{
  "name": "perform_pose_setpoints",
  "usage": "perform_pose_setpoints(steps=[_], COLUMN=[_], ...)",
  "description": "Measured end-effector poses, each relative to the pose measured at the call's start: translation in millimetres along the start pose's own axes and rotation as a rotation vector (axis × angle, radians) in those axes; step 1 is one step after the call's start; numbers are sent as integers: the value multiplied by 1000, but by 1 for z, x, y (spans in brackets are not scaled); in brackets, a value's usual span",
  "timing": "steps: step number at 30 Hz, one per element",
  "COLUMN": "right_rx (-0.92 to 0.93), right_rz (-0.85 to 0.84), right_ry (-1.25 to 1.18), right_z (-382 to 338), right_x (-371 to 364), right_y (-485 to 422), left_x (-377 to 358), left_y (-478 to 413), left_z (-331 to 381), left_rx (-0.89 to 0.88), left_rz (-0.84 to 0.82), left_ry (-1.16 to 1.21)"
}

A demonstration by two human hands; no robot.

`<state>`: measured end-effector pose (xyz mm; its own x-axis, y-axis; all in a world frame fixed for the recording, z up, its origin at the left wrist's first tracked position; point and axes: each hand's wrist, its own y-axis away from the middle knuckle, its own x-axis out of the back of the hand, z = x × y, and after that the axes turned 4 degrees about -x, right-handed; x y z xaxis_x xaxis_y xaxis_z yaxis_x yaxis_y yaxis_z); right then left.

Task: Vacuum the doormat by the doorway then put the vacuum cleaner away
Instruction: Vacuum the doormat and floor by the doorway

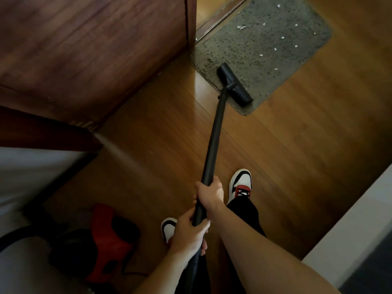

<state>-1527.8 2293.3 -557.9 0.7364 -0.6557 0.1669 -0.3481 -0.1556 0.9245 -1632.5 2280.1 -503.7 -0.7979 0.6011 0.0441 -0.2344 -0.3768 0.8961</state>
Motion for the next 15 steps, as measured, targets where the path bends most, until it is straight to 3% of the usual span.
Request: perform_pose_setpoints(steps=[15], right_rx=[-46], right_rz=[12], right_ry=[-73], right_z=[-16], right_x=[53], right_y=[-28], left_x=[-56], left_y=[-17], left_z=[17], left_rx=[3], left_rz=[-49], left_ry=[-54])
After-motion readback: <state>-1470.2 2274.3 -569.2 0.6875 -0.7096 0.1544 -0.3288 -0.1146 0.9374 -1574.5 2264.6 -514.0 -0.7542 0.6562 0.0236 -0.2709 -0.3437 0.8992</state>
